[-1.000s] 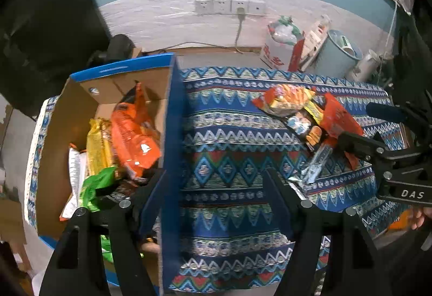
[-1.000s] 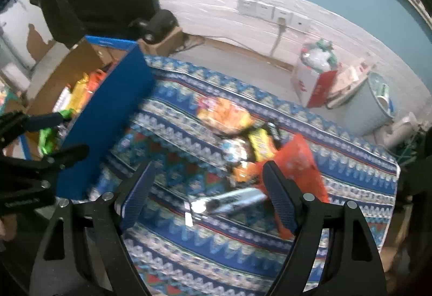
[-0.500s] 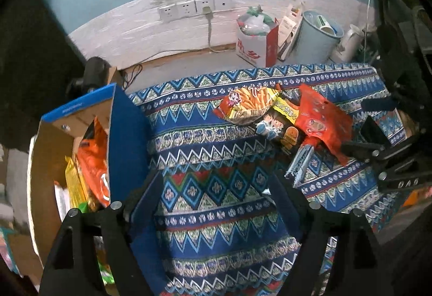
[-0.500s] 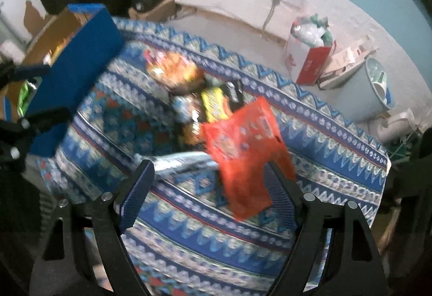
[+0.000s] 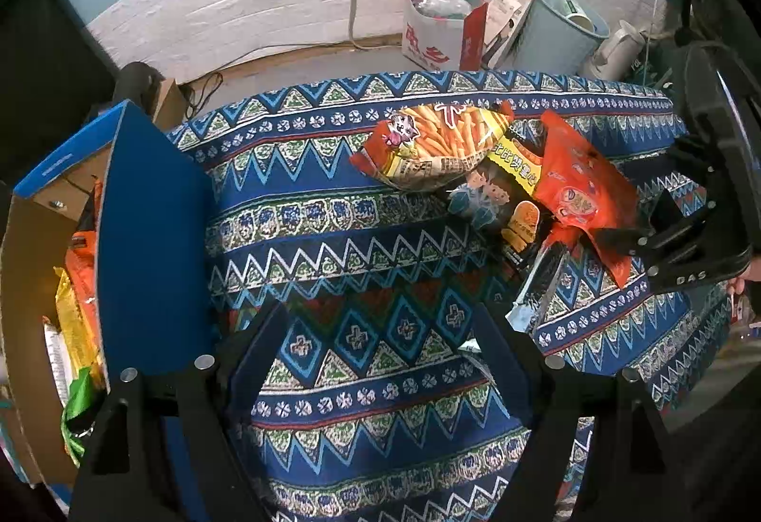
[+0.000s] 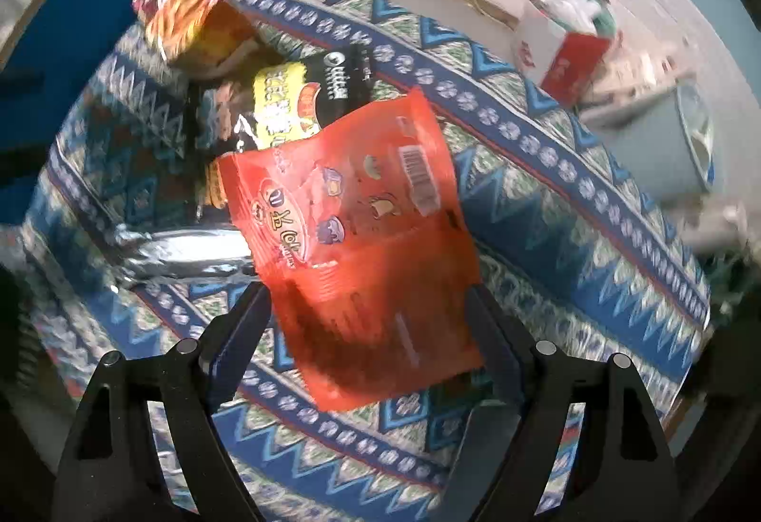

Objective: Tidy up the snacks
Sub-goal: 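Grasp the orange round-logo bag with right tool while left tool grasps orange fries bag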

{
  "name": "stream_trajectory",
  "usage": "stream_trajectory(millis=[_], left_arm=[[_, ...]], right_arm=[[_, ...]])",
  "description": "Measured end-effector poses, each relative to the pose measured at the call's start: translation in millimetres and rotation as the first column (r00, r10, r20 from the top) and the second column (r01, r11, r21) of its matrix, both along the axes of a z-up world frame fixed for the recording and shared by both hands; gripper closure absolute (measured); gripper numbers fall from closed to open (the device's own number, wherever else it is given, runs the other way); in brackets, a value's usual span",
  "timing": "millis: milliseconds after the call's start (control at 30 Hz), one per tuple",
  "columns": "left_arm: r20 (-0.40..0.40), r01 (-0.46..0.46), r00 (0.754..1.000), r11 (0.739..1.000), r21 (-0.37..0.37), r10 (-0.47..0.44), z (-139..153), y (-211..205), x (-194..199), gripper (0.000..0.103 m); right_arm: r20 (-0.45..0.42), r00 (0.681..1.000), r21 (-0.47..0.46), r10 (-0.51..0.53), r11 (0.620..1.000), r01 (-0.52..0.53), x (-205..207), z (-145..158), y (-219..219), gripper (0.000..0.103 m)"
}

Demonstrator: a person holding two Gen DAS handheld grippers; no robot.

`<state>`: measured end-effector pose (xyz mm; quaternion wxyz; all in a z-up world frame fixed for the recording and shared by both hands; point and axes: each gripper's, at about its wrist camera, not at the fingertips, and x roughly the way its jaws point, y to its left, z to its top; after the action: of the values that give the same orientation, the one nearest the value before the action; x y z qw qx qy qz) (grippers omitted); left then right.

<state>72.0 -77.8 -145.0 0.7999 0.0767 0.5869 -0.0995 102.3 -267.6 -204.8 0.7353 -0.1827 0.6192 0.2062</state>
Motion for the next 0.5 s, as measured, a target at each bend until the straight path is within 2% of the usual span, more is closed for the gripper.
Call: stream_trajectory(millis=[200,500], left_arm=[[-0.003,0.006,1.0,1.0,-0.005,-0.006,-8,-6,11,0.021],[-0.021,0.012,1.0,1.0,-0.028,-0.013,-13,-13,27,0.021]], right_arm=[[0.044,0.998,-0.01,0.048,0.999,-0.048,4,-8,11,0.021],[0.002,1.0,0.061,0.0,0.998,0.0,21,-22,5,0.02]])
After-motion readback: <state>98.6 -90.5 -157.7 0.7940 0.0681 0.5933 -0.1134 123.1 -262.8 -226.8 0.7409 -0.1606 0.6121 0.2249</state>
